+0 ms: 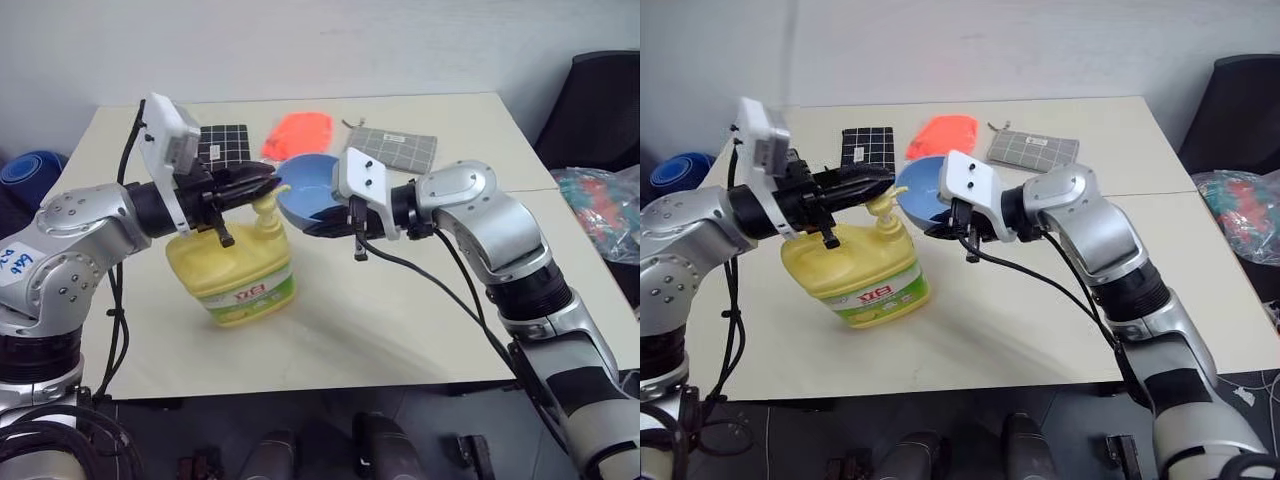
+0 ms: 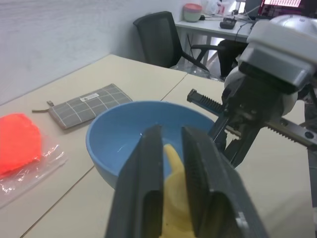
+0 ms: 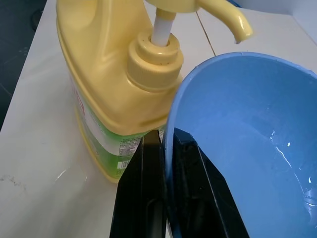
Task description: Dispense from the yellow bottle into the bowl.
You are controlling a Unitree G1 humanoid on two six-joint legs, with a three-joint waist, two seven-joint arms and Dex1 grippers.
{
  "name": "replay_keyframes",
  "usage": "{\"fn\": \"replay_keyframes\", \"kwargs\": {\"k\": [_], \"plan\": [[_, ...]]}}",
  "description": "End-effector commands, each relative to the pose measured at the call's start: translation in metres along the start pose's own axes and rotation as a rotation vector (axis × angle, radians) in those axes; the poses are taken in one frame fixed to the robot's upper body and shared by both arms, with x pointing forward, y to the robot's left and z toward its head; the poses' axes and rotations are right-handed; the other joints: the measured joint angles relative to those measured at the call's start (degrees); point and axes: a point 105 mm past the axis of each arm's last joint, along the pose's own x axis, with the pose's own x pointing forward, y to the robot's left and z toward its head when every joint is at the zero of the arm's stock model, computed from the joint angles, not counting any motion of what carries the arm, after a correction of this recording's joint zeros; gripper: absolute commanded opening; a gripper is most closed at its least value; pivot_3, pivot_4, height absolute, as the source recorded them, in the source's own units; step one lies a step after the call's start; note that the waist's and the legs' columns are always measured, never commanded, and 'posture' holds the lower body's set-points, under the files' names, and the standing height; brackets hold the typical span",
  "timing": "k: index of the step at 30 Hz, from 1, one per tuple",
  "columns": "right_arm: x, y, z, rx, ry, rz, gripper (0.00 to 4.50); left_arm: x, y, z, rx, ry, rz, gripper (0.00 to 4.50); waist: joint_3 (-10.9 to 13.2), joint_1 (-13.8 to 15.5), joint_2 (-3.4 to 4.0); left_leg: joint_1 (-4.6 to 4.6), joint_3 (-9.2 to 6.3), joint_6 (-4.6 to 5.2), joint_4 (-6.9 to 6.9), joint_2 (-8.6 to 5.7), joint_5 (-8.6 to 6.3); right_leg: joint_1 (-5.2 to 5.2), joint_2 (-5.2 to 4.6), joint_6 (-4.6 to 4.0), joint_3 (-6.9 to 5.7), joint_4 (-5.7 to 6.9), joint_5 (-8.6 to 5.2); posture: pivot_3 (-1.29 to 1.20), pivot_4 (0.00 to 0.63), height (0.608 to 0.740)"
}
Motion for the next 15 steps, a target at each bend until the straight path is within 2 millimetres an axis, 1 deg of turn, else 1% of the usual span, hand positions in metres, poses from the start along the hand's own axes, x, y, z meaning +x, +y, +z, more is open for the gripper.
{"fn": "replay_keyframes", "kwargs": {"k": [1, 5, 9, 13, 15], "plan": [[0.0, -0.001, 0.014, -0.058, -0.03, 0.0, 0.0, -0.003, -0.005, 0.009, 0.051, -0.003, -0.012, 0.02, 0.0, -0.2, 0.0, 0.0, -0.01, 0.0, 0.0, 0.0, 0.0, 0.0, 0.0, 0.0, -0.01, 0.0, 0.0, 0.0, 0.15, 0.74], [0.001, -0.002, 0.014, -0.061, -0.03, -0.002, 0.0, 0.001, -0.004, -0.001, 0.072, 0.043, -0.001, 0.02, 0.0, -0.6, 0.0, 0.0, -0.02, 0.0, 0.01, -0.01, 0.0, 0.0, 0.0, 0.0, -0.02, 0.02, 0.0, 0.0, 0.15, 0.74], [0.001, -0.003, 0.017, -0.07, -0.03, -0.001, 0.0, 0.004, -0.012, -0.007, 0.047, 0.059, -0.046, 0.02, 0.0, -1.0, 0.0, 0.0, -0.02, 0.0, 0.01, -0.01, 0.0, 0.0, -0.01, 0.0, -0.02, 0.04, 0.0, 0.0, 0.15, 0.74], [0.002, -0.003, 0.021, -0.08, -0.036, 0.003, 0.0, 0.006, -0.005, -0.016, 0.034, 0.097, -0.002, 0.02, 0.0, -1.0, 0.0, 0.01, -0.02, 0.0, 0.01, 0.0, 0.0, 0.0, 0.0, 0.0, -0.02, 0.05, 0.0, 0.0, 0.15, 0.74], [0.003, -0.003, 0.022, -0.084, -0.039, 0.01, 0.0, 0.006, -0.005, -0.025, 0.021, 0.139, -0.001, 0.02, 0.0, -1.0, 0.0, 0.01, -0.02, 0.0, 0.03, -0.01, 0.0, 0.0, 0.0, 0.0, -0.01, 0.07, 0.0, 0.0, 0.15, 0.74]]}}
